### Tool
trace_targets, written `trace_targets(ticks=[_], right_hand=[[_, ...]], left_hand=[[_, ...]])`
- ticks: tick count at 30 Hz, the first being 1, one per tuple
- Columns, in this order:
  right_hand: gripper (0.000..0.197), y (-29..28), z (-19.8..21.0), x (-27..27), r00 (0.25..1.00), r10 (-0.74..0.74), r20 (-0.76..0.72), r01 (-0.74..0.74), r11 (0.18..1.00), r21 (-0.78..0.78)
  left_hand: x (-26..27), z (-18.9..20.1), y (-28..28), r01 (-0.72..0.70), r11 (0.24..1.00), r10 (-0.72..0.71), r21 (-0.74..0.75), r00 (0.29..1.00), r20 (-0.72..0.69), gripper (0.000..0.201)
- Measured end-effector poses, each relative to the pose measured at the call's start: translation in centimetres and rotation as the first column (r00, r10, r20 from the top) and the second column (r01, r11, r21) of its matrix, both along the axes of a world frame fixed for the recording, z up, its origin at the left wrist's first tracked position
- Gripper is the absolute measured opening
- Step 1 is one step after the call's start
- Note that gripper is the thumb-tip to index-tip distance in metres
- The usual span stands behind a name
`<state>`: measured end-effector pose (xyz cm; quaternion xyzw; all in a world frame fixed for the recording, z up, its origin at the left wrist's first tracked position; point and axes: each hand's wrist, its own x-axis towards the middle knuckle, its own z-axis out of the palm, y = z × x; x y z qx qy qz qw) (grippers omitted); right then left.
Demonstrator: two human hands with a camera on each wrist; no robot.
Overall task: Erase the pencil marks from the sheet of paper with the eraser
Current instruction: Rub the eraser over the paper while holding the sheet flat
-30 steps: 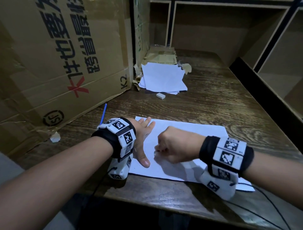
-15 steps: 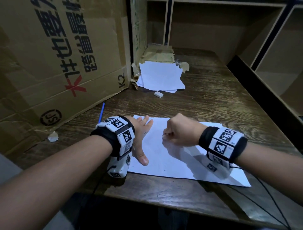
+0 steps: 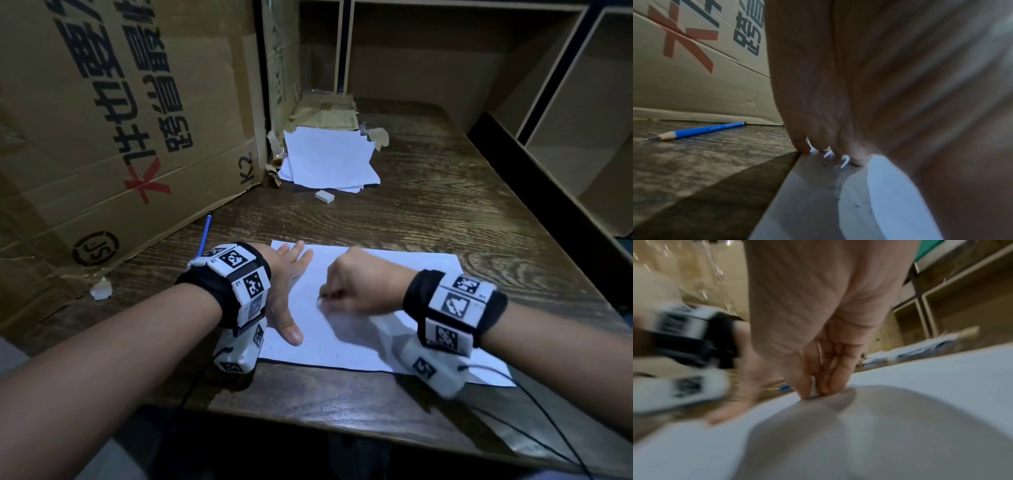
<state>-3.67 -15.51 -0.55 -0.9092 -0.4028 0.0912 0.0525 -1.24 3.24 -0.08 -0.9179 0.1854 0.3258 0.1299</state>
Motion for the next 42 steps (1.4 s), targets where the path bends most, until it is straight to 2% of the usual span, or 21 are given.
trace_targets(ticks=[4,6,7,9,10,14,16,19,23,28,30,32,33,34,37,40,42], right_hand=[[0.025,-2.0,0.5,4.4,0.973,-0.221,0.067,0.217,0.974,0.065],[0.034,-0.6,0.2,3.1,0.981,-0.187,0.050,0.184,0.981,0.064],[0.035,0.4,0.0,1.9,0.992,-0.121,0.030,0.119,0.991,0.054],[0.031,1.1,-0.2,0.1,0.999,-0.036,-0.020,0.036,0.999,-0.005],[0.029,0.7,0.0,0.6,0.999,-0.049,-0.004,0.048,0.998,-0.034],[0.022,-2.2,0.7,5.0,0.961,-0.270,0.053,0.268,0.962,0.052],[0.024,-0.7,0.8,3.5,0.975,-0.220,0.010,0.219,0.974,0.064],[0.029,1.1,-0.1,0.8,0.997,-0.074,-0.029,0.074,0.997,0.001],[0.023,-1.5,0.1,4.6,0.969,-0.240,0.055,0.236,0.969,0.076],[0.020,-1.7,-0.3,4.9,0.929,-0.369,0.024,0.365,0.927,0.089],[0.024,-1.9,-0.6,4.9,0.927,-0.376,0.006,0.373,0.922,0.099],[0.031,-2.1,-0.7,4.7,0.935,-0.353,0.032,0.349,0.931,0.104],[0.032,-2.2,-0.9,4.6,0.939,-0.342,0.038,0.336,0.935,0.110],[0.033,-2.2,-0.8,4.4,0.943,-0.331,0.044,0.324,0.939,0.117],[0.033,-1.4,-0.3,3.1,0.959,-0.281,0.030,0.276,0.954,0.113],[0.031,0.1,0.0,0.7,0.983,-0.181,-0.025,0.182,0.981,0.063],[0.031,0.2,0.2,0.8,0.986,-0.164,-0.006,0.164,0.986,0.034]], left_hand=[[-0.2,0.4,-0.1,0.013,1.000,-0.013,0.001,1.000,0.010,0.156],[-0.1,0.4,-0.2,0.012,1.000,-0.012,0.010,1.000,0.014,0.158],[-0.1,0.2,-0.1,0.008,1.000,-0.008,0.013,1.000,0.008,0.159],[0.1,0.0,0.0,0.008,1.000,-0.008,0.007,1.000,0.000,0.160],[0.1,-0.1,0.0,0.014,1.000,-0.014,0.002,1.000,0.004,0.160],[-0.1,0.3,-0.1,0.022,1.000,-0.022,0.001,1.000,0.014,0.157],[0.0,0.4,-0.1,0.015,1.000,-0.015,0.001,1.000,0.013,0.158],[0.1,0.0,0.0,0.014,1.000,-0.014,0.006,1.000,0.000,0.159],[0.2,0.2,-0.1,0.010,1.000,-0.010,-0.010,1.000,-0.007,0.157],[-0.2,1.0,-0.7,0.024,1.000,-0.024,0.015,1.000,-0.007,0.153],[0.4,1.8,-1.1,-0.001,1.000,0.001,0.003,1.000,-0.022,0.143],[0.8,2.2,-1.9,-0.023,0.998,0.025,-0.063,0.999,0.029,0.106],[0.6,2.1,-2.3,-0.016,0.995,0.024,-0.103,0.997,0.069,0.093],[0.3,1.9,-2.7,-0.010,0.993,0.021,-0.116,0.995,0.094,0.097],[-0.3,0.1,-3.2,-0.026,0.995,0.035,-0.101,0.995,0.091,0.130],[-0.1,-0.8,-2.6,-0.031,0.987,0.047,-0.160,0.994,0.097,0.139],[-0.1,-0.8,-2.4,-0.017,0.987,0.034,-0.159,0.994,0.105,0.138]])
